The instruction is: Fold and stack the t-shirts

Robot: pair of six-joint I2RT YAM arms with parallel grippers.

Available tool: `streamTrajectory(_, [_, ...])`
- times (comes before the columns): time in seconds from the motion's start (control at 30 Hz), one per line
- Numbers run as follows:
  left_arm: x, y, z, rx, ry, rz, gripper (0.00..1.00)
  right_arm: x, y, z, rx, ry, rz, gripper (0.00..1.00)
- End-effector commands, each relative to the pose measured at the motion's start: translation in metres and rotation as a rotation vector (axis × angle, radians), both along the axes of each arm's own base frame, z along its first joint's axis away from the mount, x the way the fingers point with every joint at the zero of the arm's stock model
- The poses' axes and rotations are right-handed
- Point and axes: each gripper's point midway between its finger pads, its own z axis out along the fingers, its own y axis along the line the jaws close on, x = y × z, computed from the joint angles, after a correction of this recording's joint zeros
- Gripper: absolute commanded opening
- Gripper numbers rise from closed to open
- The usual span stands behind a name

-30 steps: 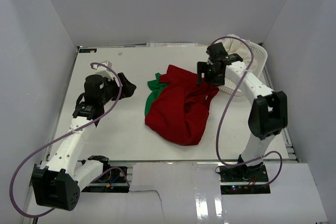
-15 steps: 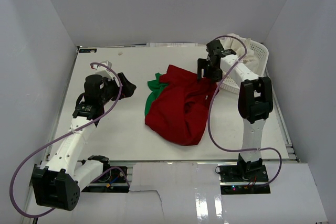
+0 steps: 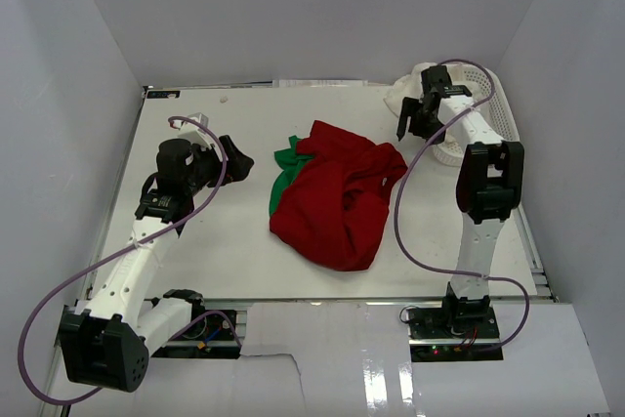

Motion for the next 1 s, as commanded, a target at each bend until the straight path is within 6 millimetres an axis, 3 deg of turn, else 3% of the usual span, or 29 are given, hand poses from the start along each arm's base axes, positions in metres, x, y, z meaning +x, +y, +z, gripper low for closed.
streamTrajectory(0.0, [0.001,-0.002,0.003,0.001,-0.011,-0.014,0.98,0.014,0.015,0.020,0.024,-0.054,0.060,0.82])
streamTrajectory(0.13, [0.007,-0.003,-0.015,0.007,0.053,-0.006,0.98,0.002,0.053,0.053,0.078,-0.104,0.170,0.83])
streamTrajectory(0.17, [0.009,-0.004,-0.015,0.001,0.071,-0.009,0.98,-0.009,0.071,0.062,0.080,-0.103,0.220,0.84])
streamTrajectory(0.23, [0.016,-0.008,-0.028,-0.002,0.129,-0.018,0.98,-0.023,0.091,0.070,0.112,-0.087,0.273,0.84])
streamTrajectory(0.27, [0.020,-0.011,-0.023,-0.012,0.133,-0.026,0.98,-0.038,0.107,0.072,0.147,-0.072,0.321,0.84])
streamTrajectory(0.33, [0.026,-0.015,-0.031,-0.025,0.169,-0.034,0.98,-0.052,0.120,0.072,0.172,-0.068,0.353,0.84])
streamTrajectory(0.37, [0.028,-0.018,-0.030,-0.037,0.178,-0.044,0.98,-0.068,0.130,0.062,0.192,-0.032,0.381,0.84])
streamTrajectory(0.43, [0.035,-0.023,-0.032,-0.057,0.208,-0.048,0.98,-0.084,0.149,0.068,0.249,-0.041,0.429,0.83])
streamTrajectory(0.53, [0.041,-0.029,-0.037,-0.086,0.244,-0.059,0.98,-0.107,0.159,0.057,0.278,-0.004,0.459,0.83])
streamTrajectory(0.77, [0.047,-0.041,-0.056,-0.132,0.322,-0.081,0.97,-0.128,0.180,0.035,0.324,0.068,0.516,0.83])
streamTrajectory(0.97, [0.050,-0.049,-0.075,-0.120,0.363,-0.082,0.96,-0.133,0.204,0.025,0.395,0.092,0.556,0.82])
